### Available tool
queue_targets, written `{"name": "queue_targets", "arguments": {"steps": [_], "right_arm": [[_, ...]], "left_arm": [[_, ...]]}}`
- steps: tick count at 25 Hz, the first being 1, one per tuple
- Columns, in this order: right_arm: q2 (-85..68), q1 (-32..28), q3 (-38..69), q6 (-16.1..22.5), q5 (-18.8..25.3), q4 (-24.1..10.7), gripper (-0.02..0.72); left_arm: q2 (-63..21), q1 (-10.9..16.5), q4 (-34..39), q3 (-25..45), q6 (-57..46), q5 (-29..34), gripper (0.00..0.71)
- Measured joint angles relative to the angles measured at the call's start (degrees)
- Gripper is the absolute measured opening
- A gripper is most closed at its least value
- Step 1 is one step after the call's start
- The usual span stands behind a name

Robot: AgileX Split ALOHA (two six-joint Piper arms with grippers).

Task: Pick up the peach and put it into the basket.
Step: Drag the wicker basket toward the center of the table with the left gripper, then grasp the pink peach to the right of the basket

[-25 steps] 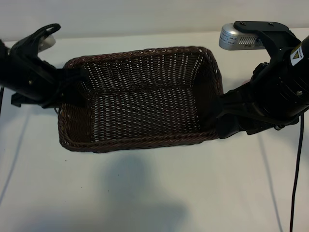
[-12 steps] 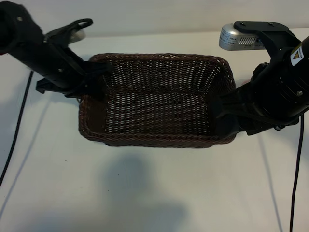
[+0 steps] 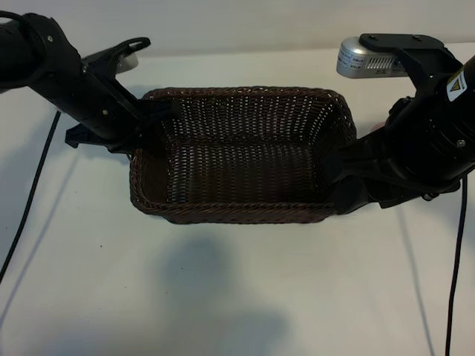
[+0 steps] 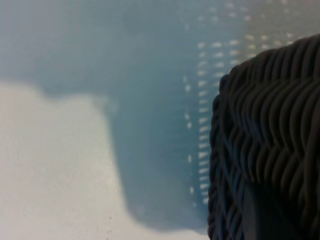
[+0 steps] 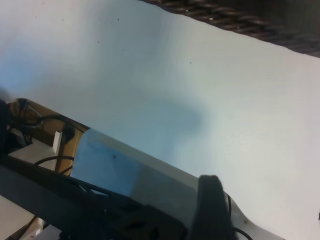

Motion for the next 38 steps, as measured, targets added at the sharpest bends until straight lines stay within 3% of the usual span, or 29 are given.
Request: {"name": "queue_targets", "arguments": {"steps": [10, 13, 15, 21, 24, 38], "right_arm": [[0.0, 0.0, 0.0, 0.0, 0.1, 0.0, 0.496], [0.0, 0.0, 0.0, 0.0, 0.1, 0.0, 0.496], [0.0, 0.0, 0.0, 0.0, 0.1, 0.0, 0.496], [0.0, 0.0, 0.0, 0.0, 0.1, 0.0, 0.496], [0.0, 0.0, 0.0, 0.0, 0.1, 0.0, 0.496], [0.0, 0.0, 0.0, 0.0, 0.4, 0.0, 0.496]], "left_arm": [[2.0, 0.0, -1.4, 0.0, 1.0, -0.1, 0.11], [2.0, 0.0, -1.6, 0.0, 1.0, 0.0, 0.142], [2.0, 0.0, -2.2, 0.0, 1.0, 0.1, 0.204], [1.3, 0.0, -2.6, -0.3, 0.5, 1.3, 0.481], [-0.8, 0.0, -1.7, -0.3, -0.1, 1.8, 0.56], [-17.5, 0.0, 0.8, -0.4, -1.2, 11.8, 0.58]]}}
